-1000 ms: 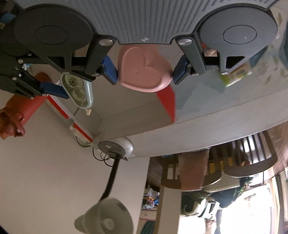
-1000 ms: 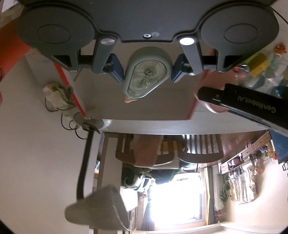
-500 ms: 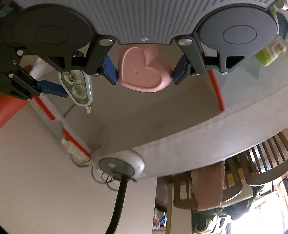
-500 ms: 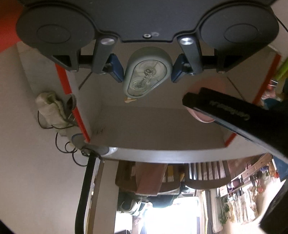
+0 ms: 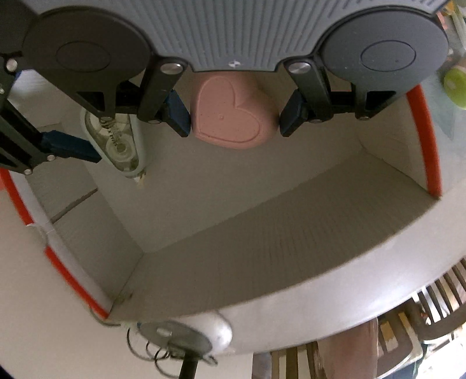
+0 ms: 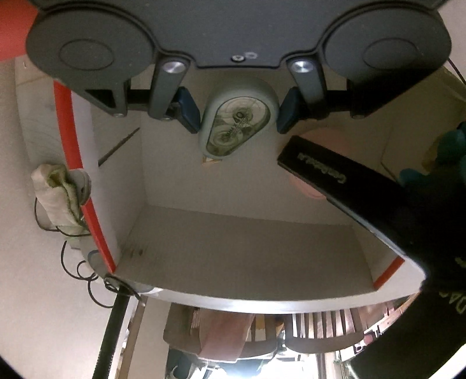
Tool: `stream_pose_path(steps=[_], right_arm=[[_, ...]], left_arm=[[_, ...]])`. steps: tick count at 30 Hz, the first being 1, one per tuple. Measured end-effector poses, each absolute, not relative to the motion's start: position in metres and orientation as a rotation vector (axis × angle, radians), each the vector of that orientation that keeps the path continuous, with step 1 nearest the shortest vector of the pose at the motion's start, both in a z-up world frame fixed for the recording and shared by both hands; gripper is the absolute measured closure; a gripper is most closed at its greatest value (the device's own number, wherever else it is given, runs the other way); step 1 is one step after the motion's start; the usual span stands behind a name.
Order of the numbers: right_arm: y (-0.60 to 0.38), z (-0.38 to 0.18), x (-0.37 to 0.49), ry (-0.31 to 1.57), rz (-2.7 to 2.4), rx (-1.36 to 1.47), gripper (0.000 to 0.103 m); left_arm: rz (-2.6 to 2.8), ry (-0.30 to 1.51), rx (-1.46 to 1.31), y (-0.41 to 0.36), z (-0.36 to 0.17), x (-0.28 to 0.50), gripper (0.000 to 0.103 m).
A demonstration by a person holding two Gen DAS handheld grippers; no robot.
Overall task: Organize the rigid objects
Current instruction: 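Lower and open the left tool on the heart dish while the right tool releases the dispenser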
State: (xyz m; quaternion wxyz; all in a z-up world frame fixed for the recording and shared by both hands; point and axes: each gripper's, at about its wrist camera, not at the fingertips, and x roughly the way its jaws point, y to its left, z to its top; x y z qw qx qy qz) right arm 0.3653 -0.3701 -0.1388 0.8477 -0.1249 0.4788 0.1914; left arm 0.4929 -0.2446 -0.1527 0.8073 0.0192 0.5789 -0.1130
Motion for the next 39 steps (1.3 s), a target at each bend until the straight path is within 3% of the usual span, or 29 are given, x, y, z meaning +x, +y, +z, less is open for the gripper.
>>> stream_pose_path(steps=[8,14,37,39], right_arm=[[-0.369,-0.136,0.363,1.065,0.404,-0.276,0.046],[-0.369,-0.13,0.36,1.055,0.394,-0.285,0.039],[-0.361,-0.072,0.351,0.95,0.425,-0.217,0.037],[-0.36,-0.065,0.347,0.935,0.43,-0.207,0.033]], left_arm=[[-0.235,1.316,0.057,-0.251,-0.165,0.501,0.035],[-0.241,1.305,0.079,-0.253,-0.163,0.496,0.035],[-0.263,1.108,-0.018,-0.236,-0.108,0.441,0.035],[-0.261,1.087,-0.029,-0.232,-0.1,0.435,0.035]])
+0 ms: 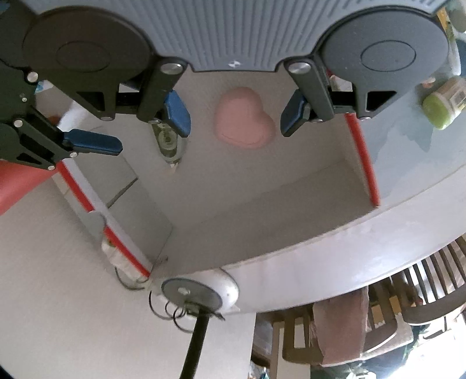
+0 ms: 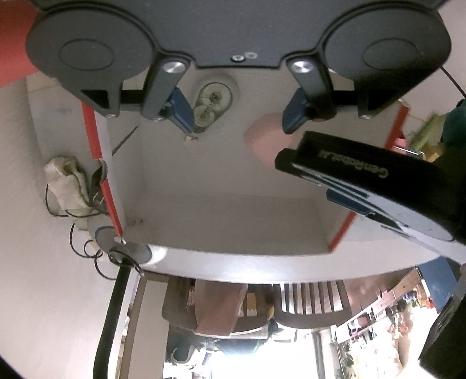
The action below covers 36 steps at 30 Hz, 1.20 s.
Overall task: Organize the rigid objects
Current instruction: 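Lower and open the left tool on the heart dish while the right tool releases the dispenser, then withdraw both tools from the box back over the table items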
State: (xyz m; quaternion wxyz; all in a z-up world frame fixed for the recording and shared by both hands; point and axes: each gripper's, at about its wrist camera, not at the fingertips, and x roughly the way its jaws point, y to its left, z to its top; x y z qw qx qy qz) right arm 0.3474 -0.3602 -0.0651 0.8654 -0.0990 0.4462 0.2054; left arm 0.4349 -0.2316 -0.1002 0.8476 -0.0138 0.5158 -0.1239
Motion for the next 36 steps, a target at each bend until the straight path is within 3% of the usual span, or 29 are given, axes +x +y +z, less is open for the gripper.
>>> stream_pose_path(steps=[21,36], right_arm=[[-0.293,-0.016,0.274,0.801,0.525,-0.157,0.023],[-0.223,-0.024,0.218,0.729,0.622,-0.146,0.012]], left_arm=[[-0.191,0.889,-0.125,-0.121,-0.026,0.319,0.035],[-0.099,0.799,-0.179,-0.022,-0.024,0.214,0.022]])
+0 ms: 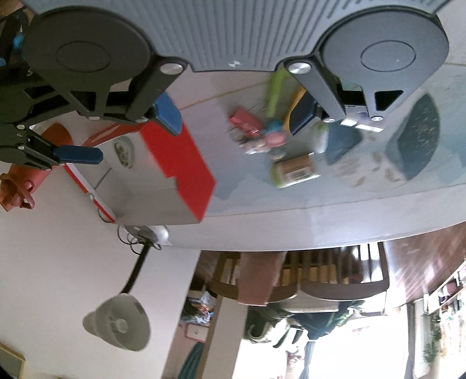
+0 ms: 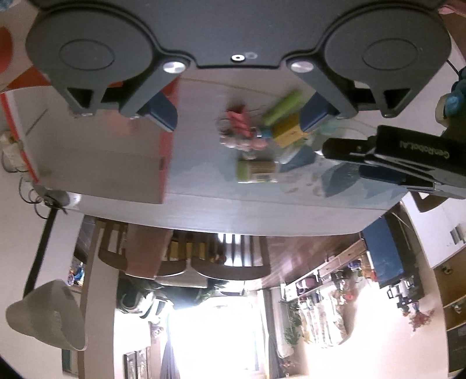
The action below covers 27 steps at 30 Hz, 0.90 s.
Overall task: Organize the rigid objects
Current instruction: 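Withdraw both tools from the box back over the table items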
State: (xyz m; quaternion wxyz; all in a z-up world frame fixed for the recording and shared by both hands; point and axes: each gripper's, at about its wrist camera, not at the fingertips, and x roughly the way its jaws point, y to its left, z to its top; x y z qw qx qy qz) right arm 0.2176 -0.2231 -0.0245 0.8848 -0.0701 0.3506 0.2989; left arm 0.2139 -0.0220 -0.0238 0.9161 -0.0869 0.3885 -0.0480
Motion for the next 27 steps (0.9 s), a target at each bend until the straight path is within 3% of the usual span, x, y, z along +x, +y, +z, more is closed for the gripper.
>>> stream_pose_path(steps=[7,9,11,27], right_arm=[[-0.193,-0.033,0.189,0.727,0.622,-0.138,0.009],[-0.187,-0.036,0.185,0.73,0.611,-0.133,0.009],[-0.181,-0.041,0.184,0.74,0.599,-0.129,0.009],[-0.147,-0.094,0.194,0.821,0.517,-0.173,0.011]], left_arm=[[-0.087,0.771,-0.213,0.023,-0.035,0.179,0.018],[-0.084,0.765,-0.219,0.034,-0.041,0.172,0.013],[-0.077,0.757,-0.21,0.041,-0.047,0.165,0.001],[0.047,0.833,-0.267,0.088,-0.135,0.154,0.0]])
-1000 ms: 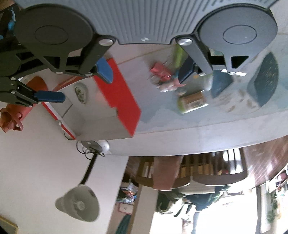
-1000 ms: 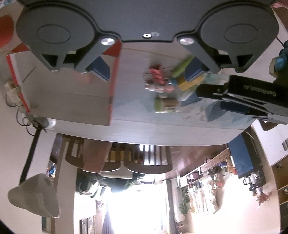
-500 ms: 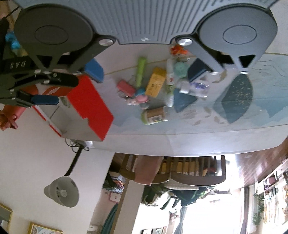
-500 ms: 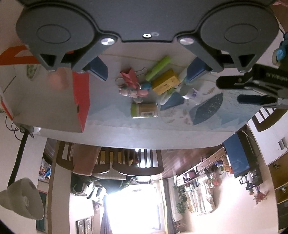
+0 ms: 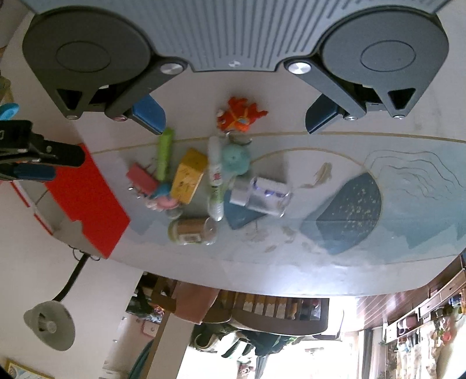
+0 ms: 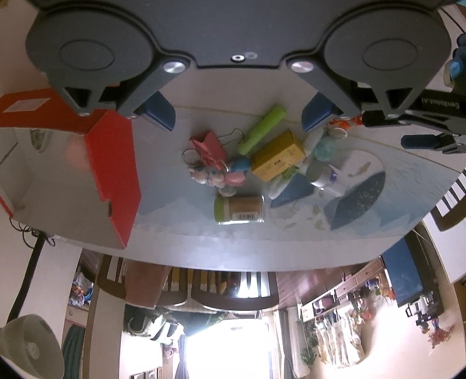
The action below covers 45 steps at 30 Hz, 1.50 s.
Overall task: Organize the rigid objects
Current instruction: 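Withdraw both tools from the box back over the table items, then grasp the orange horse keychain with the left tool while the right tool grasps the green glue stick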
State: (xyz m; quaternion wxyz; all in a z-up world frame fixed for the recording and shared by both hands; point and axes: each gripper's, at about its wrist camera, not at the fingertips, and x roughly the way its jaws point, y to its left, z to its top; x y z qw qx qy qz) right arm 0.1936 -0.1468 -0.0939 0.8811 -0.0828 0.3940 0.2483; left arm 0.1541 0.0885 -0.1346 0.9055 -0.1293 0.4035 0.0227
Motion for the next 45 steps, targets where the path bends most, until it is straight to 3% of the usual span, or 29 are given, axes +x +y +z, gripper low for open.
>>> stream_pose_path(steps=[14,25,31,39,42,45], right_arm=[[-0.108,-0.146,0.217,0.903,0.483,-0.182,0.017],[-0.085,-0.166,0.229,0.932,0.476,-0.202,0.036],[-0.081,-0.168,0.232,0.943,0.467,-0.198,0.05],[-0.078,-0.171,0.234,0.934,0.437,-0.203,0.067],[-0.079,-0.17,0.232,0.926,0.434,-0.224,0.084],[-0.083,-0.169,0.232,0.927,0.439,-0.219,0.088]], left_arm=[[0.076,0.844,-0.185,0.074,-0.182,0.171,0.0],[0.133,0.807,-0.157,0.063,-0.194,0.177,0.002],[0.143,0.797,-0.143,0.057,-0.195,0.182,0.013],[0.187,0.792,-0.107,0.051,-0.193,0.182,0.04],[0.191,0.796,-0.098,0.048,-0.192,0.181,0.052],[0.193,0.802,-0.096,0.046,-0.191,0.181,0.059]])
